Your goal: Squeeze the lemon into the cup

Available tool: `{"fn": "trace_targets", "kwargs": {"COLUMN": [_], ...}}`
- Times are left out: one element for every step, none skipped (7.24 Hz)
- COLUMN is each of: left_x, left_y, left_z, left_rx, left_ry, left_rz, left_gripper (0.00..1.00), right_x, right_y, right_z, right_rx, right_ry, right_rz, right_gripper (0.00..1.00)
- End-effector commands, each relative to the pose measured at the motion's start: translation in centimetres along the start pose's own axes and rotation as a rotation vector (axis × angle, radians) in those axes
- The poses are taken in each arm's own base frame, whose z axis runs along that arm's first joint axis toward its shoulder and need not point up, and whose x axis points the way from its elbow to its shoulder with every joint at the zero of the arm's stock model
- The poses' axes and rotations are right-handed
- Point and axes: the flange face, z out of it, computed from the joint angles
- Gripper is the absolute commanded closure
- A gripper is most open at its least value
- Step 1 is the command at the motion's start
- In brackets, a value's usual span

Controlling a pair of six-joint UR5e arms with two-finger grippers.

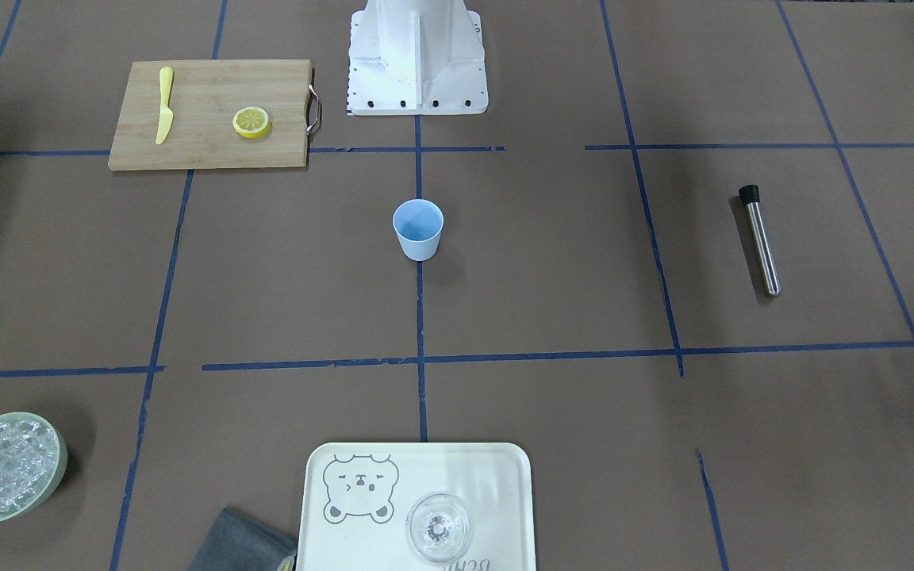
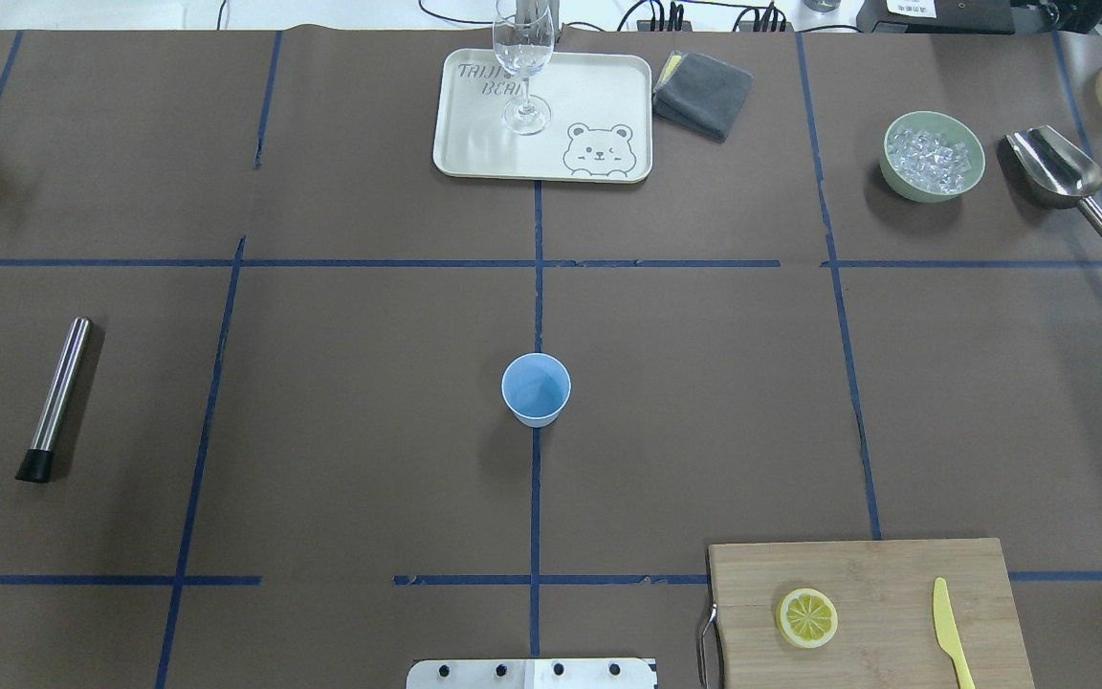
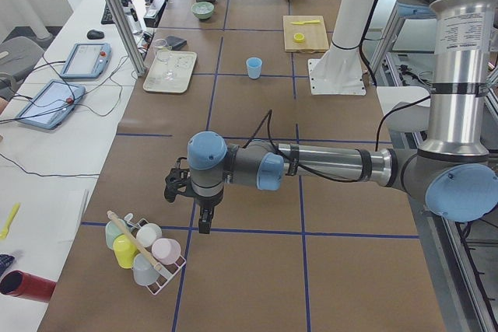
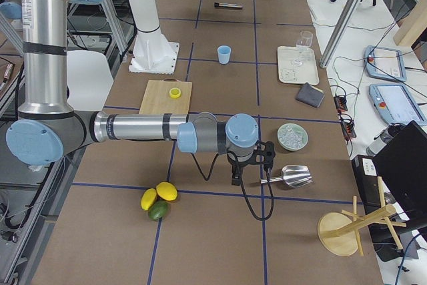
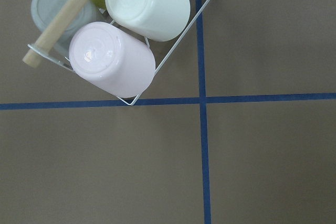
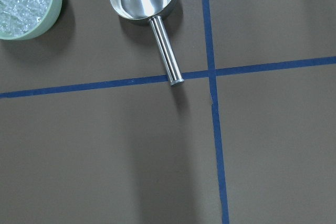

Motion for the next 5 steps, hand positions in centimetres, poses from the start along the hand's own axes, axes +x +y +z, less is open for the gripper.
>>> {"fn": "trace_targets", "kwargs": {"left_x": [0.2, 0.3, 1.0, 2.9, 3.6], "left_y": [-0.1, -0.1, -0.5, -1.0, -1.1], "left_z": [-0.1, -0.2, -0.3, 0.4, 1.0], "left_rx": [0.008, 0.011, 0.027, 0.047, 0.038], "left_ry": [0.0, 0.001, 0.003, 0.013, 0.017], "left_rz": [0.009, 0.016, 0.035, 0.102, 0.115], "left_gripper": [0.0, 0.0, 0.0, 0.0, 0.0], "right_x": [-0.1, -0.1, -0.3, -1.6, -4.4], "right_y": [0.0, 0.0, 0.0, 0.0, -1.1], "right_z": [-0.1, -0.1, -0.2, -1.2, -1.0], "right_rx": [0.001, 0.002, 0.005, 0.023, 0.017], "right_ry": [0.0, 0.001, -0.003, -0.007, -0.007], "right_rz": [-0.003, -0.003, -0.007, -0.031, -0.08], "right_gripper": [0.0, 0.0, 0.0, 0.0, 0.0]}}
